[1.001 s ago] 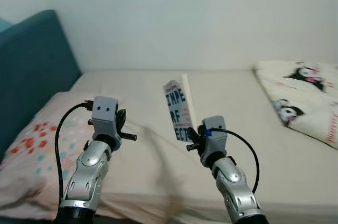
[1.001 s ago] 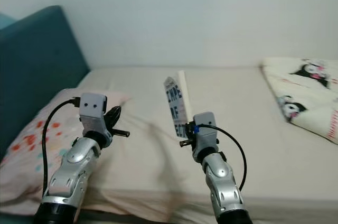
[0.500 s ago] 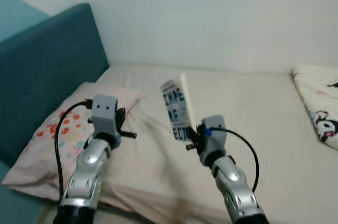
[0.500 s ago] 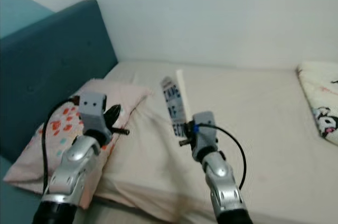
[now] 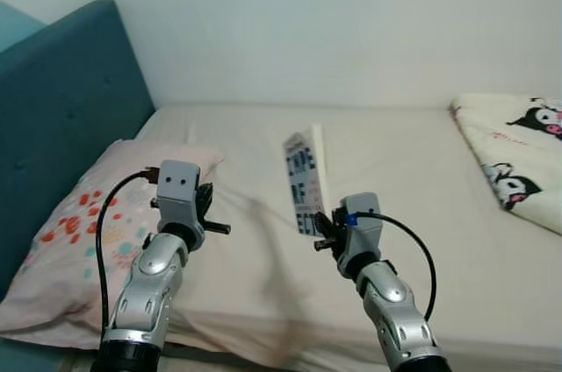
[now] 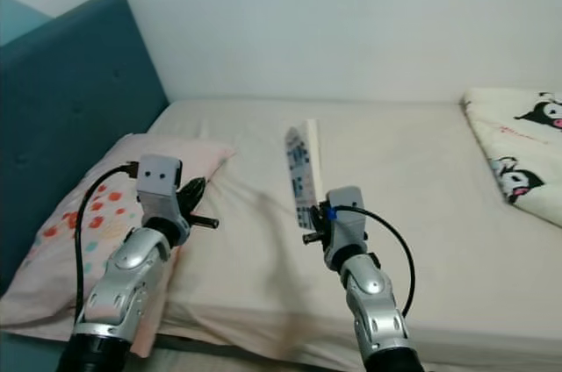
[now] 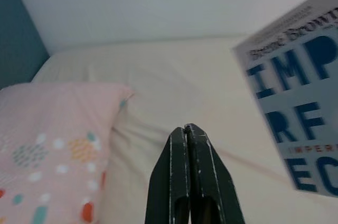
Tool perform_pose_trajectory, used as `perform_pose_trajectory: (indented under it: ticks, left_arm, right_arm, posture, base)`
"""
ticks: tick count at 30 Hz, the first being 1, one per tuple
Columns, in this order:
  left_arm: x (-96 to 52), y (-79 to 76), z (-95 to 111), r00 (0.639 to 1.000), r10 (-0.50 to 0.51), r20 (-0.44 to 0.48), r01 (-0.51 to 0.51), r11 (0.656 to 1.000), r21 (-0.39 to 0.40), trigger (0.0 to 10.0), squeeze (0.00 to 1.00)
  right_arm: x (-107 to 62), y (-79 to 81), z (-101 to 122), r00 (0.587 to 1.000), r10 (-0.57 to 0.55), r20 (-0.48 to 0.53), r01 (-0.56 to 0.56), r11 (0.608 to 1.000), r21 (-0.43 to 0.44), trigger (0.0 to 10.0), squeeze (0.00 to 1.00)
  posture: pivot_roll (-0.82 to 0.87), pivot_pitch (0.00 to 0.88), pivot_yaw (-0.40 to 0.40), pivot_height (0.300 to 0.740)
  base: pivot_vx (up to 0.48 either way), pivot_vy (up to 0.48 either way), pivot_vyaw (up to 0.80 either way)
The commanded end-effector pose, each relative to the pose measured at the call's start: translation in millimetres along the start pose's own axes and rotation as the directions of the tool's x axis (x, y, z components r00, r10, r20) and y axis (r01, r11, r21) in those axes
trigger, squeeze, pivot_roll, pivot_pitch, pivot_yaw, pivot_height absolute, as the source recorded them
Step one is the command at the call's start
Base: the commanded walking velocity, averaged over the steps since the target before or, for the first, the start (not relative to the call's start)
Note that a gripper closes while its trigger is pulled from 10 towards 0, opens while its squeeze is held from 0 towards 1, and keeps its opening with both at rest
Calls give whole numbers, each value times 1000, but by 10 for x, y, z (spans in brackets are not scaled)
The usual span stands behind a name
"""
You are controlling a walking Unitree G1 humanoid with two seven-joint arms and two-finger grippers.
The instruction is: Clean up the room
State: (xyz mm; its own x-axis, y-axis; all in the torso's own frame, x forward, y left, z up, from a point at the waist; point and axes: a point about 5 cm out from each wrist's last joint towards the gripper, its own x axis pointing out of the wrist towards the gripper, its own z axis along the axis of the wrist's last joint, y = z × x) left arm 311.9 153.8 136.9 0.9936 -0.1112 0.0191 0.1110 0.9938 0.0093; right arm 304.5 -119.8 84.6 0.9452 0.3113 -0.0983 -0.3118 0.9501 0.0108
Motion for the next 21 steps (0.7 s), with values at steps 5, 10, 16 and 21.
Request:
perform_pose_trajectory:
  ticks: [5, 10, 16, 21]
  left_arm:
    - [-28, 100, -27, 999, 35, -11, -35, 999, 17, 10000, 0]
    - [-35, 94, -30, 999, 31, -11, -31, 999, 25, 10000, 0]
    - [-41, 59, -55, 1000, 24, -20, -23, 999, 46, 10000, 0]
    - [-24, 40, -75, 999, 35, -16, -34, 998, 49, 10000, 0]
  right_arm:
    - [39, 57, 73, 999, 28, 34, -29, 1000, 3, 10000, 0]
    - [39, 58, 71, 999, 30, 34, -30, 1000, 3, 10000, 0]
    - [35, 44, 30, 999, 31, 6, -31, 999, 36, 10000, 0]
    - [-39, 89, -277, 960, 165, -225, -173, 985, -17, 10000, 0]
  posture:
    - [27, 0, 11, 740]
    - [28, 0, 11, 740]
    - [24, 0, 11, 740]
    - [16, 0, 14, 740]
  base:
    - [0, 0, 0]
    - [0, 0, 0]
    - [0, 0, 0]
    - [0, 0, 0]
